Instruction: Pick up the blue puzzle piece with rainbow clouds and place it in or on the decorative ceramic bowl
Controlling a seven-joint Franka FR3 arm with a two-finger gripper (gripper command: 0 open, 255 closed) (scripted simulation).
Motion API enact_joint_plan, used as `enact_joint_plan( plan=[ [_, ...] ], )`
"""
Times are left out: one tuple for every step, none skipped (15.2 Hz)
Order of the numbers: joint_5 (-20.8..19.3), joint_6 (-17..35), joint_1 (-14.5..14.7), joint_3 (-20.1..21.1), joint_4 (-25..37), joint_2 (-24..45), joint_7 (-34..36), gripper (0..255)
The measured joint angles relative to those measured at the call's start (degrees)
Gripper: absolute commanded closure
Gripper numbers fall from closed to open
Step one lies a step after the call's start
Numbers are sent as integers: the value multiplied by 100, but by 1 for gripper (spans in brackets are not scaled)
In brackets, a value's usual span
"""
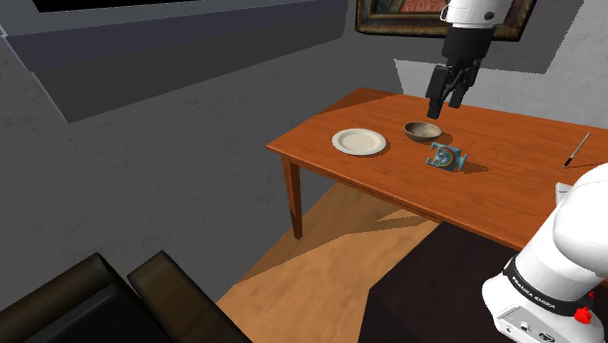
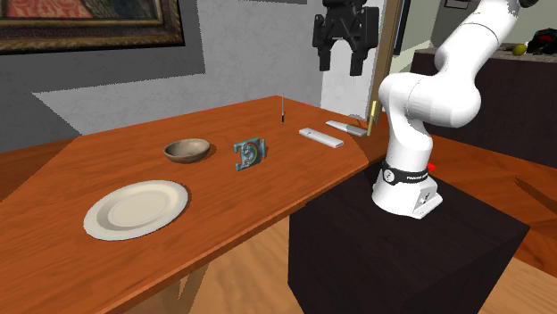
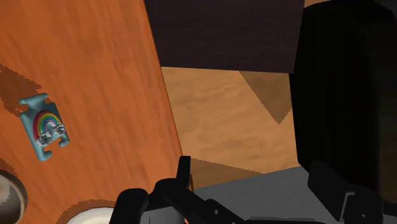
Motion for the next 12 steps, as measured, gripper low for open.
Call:
enact_joint_plan(
  plan=[
    [0,0,0,0,0,0,0,0],
    [-41,49,-14,-55,-78,-28,-75,0],
    [-101,132,-35,-136,-185,-48,-186,0],
    [-180,235,-65,-242,-290,-47,-327,0],
    [-266,311,-98,-356,-373,-52,-477,0],
    [-341,413,-124,-455,-439,-16,-612,0],
    [-446,548,-172,-596,-577,-19,-787,0],
    [-522,652,-200,-694,-685,-26,-922,0],
    [-614,728,-241,-820,-738,-7,-1082,0],
    [-707,851,-279,-948,-803,50,-1241,0],
    [-801,1009,-320,-1076,-913,94,-1397,0],
    [-885,1173,-351,-1205,-965,201,-1550,0]
  ],
)
